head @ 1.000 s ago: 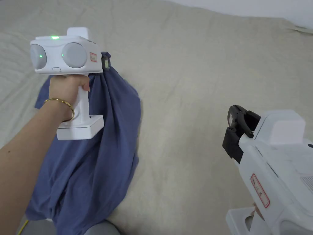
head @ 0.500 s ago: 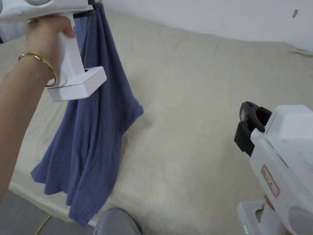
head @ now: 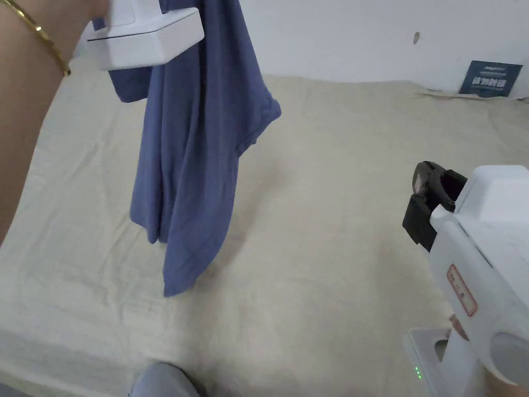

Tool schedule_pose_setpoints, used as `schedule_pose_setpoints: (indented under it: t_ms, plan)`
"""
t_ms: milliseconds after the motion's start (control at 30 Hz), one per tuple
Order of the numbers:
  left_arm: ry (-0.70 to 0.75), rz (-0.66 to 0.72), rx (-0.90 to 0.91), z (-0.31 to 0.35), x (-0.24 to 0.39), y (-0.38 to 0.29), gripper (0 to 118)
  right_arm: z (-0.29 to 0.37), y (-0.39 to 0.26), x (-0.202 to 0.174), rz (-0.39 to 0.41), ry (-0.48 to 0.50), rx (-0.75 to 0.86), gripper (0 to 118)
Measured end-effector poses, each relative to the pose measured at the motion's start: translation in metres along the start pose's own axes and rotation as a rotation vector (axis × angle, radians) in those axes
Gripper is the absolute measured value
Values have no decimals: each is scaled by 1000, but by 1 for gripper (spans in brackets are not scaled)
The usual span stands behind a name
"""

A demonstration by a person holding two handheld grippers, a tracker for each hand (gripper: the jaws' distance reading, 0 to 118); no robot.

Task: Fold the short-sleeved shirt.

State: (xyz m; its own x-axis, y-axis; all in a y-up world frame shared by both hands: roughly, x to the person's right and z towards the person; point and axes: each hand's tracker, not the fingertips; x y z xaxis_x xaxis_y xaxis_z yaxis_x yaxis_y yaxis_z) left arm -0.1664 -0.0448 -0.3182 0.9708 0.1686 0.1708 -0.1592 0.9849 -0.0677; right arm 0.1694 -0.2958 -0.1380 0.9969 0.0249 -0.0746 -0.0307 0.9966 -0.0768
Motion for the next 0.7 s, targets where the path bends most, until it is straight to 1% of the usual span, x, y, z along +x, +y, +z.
schedule_pose_setpoints:
  t_ms: [133, 333, 400, 533, 600, 700]
  plan:
    - [-78, -60, -52, -30, 38, -16, 0, 16, 2, 30, -17, -96, 8, 0]
    - [-231, -104, -202, -82, 114, -90, 0, 40, 0, 69, -22, -225, 0, 0]
    - [-295, -133, -257, -67, 184, -131, 0, 48, -2, 82, -24, -271, -9, 0]
    - [-416, -162, -353, -71, 250, -190, 0, 61, -9, 101, -34, -336, -35, 0]
    - [-482, -214, -399, -68, 286, -227, 0, 67, -14, 111, -36, -368, -49, 0]
    - [-554, -284, -493, -73, 323, -277, 0, 74, -20, 122, -46, -408, -69, 0]
